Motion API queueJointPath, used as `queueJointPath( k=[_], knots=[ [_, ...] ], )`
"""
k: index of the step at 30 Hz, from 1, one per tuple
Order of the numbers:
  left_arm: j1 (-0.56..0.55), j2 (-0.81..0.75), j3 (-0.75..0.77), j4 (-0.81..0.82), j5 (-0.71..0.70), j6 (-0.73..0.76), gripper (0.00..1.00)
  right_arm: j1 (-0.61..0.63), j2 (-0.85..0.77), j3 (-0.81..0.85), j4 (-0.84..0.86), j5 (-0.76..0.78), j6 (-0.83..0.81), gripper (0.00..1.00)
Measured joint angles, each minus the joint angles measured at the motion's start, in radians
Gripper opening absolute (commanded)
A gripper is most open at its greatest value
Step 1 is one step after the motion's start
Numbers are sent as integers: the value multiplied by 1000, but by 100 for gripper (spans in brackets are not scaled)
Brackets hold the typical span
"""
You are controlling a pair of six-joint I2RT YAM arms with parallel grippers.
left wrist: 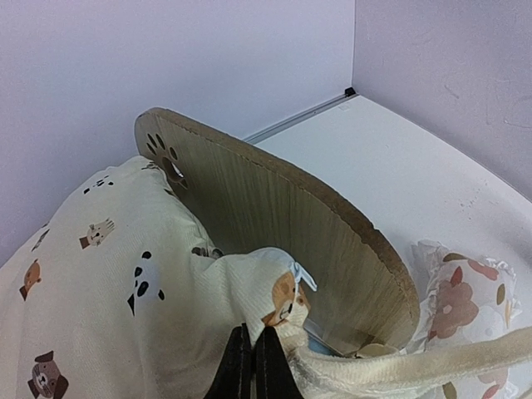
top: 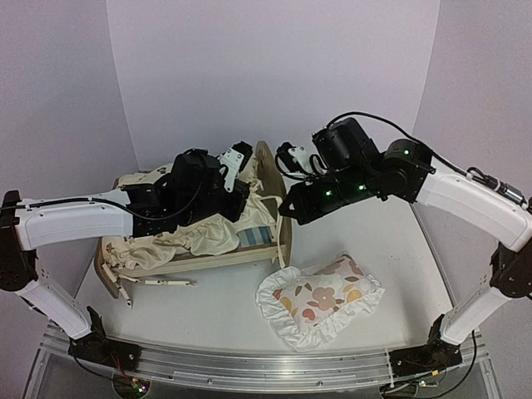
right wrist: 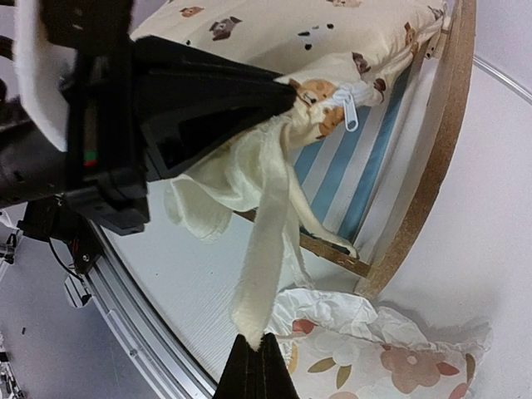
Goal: Set up the pet bed
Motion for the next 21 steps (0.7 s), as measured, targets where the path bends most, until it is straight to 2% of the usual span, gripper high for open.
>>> queueJointPath(
  k=[7,11,13,15,18,21],
  knots=[
    [0,26,0,0,12,0,0,-8,1,52,-24,-26,0,2],
    [0,28,0,0,14,0,0,-10,22,-9,-27,-22,8,26],
    [0,28,0,0,14,0,0,-10,53,-34,-31,-8,12,43],
    [0,32,0,0,13,0,0,-10,86,-53,-32,7,19,55],
    [0,39,0,0,12,0,0,-10,106,-82,-32,30,15,63],
    [0,49,0,0,11,1,0,-10,102,-101,-22,62,12,66]
  ],
)
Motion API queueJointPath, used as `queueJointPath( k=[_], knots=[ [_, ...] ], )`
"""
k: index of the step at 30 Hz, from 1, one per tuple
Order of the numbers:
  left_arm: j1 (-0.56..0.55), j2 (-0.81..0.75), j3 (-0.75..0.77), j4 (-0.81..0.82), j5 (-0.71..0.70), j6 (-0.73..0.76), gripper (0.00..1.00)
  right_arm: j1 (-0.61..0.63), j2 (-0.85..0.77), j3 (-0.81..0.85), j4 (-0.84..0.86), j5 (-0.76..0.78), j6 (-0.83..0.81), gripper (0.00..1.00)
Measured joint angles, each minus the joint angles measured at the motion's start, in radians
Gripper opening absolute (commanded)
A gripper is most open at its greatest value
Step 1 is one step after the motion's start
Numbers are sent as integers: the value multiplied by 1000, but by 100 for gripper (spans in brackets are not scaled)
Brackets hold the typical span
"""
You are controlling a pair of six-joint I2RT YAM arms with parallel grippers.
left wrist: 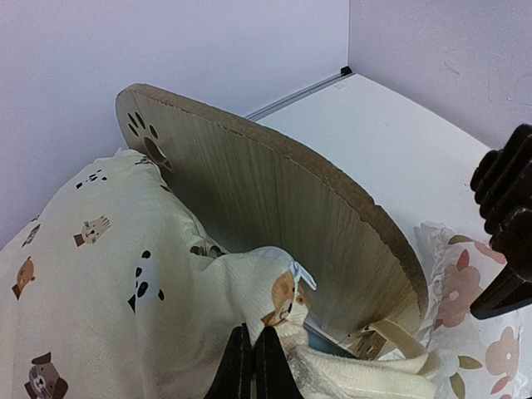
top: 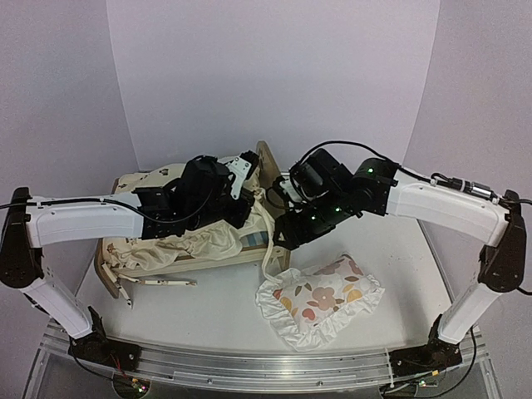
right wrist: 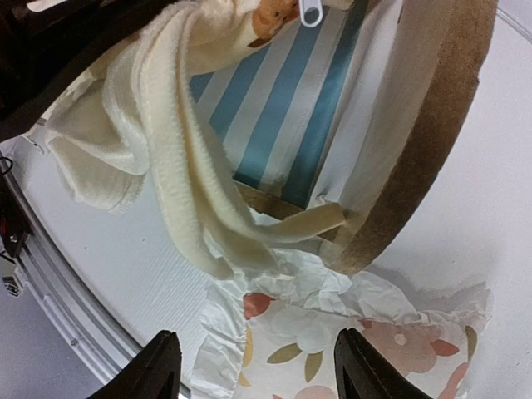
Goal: Set up the pet bed
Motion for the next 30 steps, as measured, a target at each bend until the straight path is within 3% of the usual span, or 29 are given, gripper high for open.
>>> queueJointPath(
  k=[3,6,15,23,30],
  knots=[
    [0,17,0,0,-2,0,0,0,-22,-44,20,54,-2,65],
    [0,44,1,1,-7,1,0,0,-64,-117,54,87,-5,57],
    [35,87,31,-10,-33,-1,0,30,-123,-383,262,61,1,43],
    [66,87,37,-10,-25,-6,0,152,-55,-585,629,206,33,44],
    [68,88,37,-11,-9,-9,0,189,113,-656,984,384,19,35]
  ],
)
